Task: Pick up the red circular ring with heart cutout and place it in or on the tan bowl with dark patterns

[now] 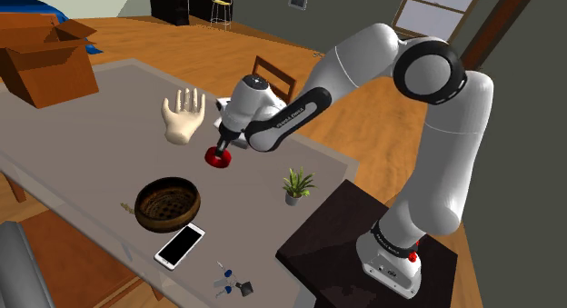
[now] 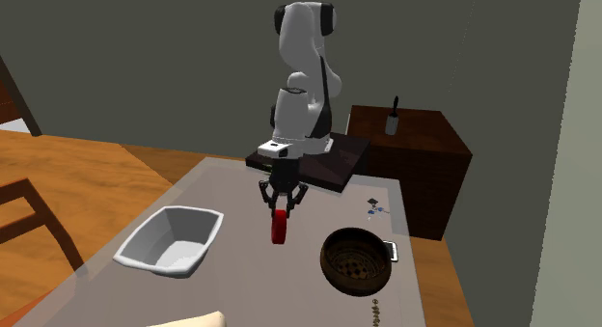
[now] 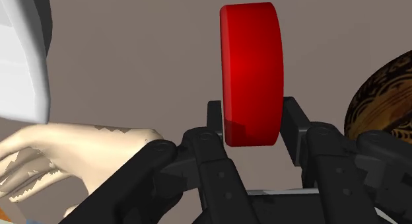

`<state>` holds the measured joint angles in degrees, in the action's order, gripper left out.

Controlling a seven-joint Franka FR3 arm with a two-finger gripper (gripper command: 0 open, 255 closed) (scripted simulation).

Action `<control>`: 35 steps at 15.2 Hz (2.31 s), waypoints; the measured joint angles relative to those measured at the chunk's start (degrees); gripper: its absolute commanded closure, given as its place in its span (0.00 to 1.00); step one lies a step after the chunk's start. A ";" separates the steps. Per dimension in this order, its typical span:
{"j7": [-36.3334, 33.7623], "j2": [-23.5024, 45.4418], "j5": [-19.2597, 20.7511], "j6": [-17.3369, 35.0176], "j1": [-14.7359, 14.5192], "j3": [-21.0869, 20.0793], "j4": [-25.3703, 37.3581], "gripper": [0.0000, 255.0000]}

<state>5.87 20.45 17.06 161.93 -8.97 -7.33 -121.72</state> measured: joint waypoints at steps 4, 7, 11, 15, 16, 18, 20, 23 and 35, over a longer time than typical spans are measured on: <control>1.38 -2.58 -1.57 -2.52 0.84 -1.15 -0.05 1.00; 2.50 -4.16 -2.78 -4.57 1.40 -1.89 0.44 1.00; 2.29 -5.62 -3.26 -6.44 1.06 -2.40 0.79 1.00; -4.17 -4.87 -0.35 -8.07 -3.27 -2.42 2.54 1.00; -6.17 -4.15 0.64 -8.47 -4.64 -2.37 3.44 1.00; -9.25 -3.69 1.84 -9.82 -6.84 -2.51 4.84 1.00; -12.32 -3.13 3.06 -11.09 -9.08 -2.67 6.20 1.00; -16.95 -0.77 5.01 -13.11 -12.62 -2.77 9.77 1.00; -23.61 5.18 9.60 -9.56 -16.56 -0.87 11.35 1.00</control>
<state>-17.74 25.63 26.66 152.37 -25.53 -8.20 -110.37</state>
